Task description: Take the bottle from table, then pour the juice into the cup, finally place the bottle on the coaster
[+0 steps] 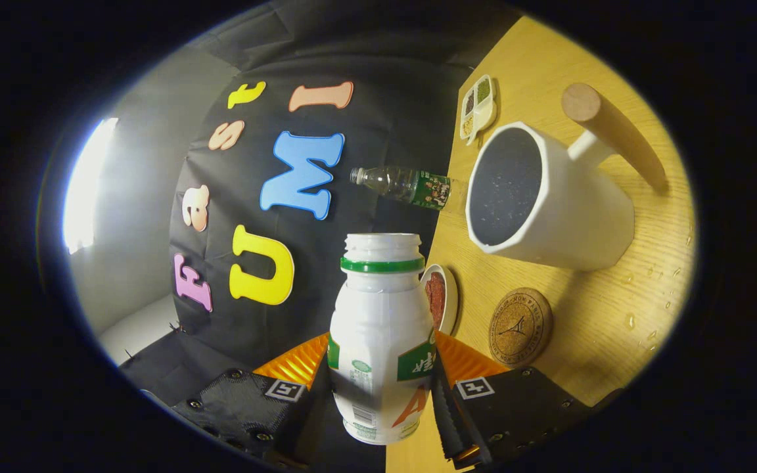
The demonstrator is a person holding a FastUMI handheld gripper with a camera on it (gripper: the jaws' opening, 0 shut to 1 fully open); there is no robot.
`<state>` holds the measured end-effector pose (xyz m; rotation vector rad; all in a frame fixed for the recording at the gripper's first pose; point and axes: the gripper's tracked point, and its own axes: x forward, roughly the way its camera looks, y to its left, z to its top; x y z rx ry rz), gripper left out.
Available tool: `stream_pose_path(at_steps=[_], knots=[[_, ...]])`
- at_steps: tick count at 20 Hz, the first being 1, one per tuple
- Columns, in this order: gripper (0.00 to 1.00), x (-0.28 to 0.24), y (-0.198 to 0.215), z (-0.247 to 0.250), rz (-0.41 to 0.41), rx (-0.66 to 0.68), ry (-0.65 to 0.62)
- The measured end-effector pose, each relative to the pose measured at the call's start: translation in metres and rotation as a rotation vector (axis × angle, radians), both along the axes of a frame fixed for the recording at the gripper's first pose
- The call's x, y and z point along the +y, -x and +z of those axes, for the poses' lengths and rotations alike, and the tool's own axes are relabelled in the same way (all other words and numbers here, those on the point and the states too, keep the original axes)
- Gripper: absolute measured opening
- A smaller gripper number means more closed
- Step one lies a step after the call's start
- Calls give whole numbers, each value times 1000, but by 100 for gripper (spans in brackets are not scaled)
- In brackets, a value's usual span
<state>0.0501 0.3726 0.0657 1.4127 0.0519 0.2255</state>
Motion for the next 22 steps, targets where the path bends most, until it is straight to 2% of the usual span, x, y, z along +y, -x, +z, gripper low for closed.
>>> stream_pose_path(at_steps=[22], knots=[[68, -12, 1, 19, -10, -22, -201]])
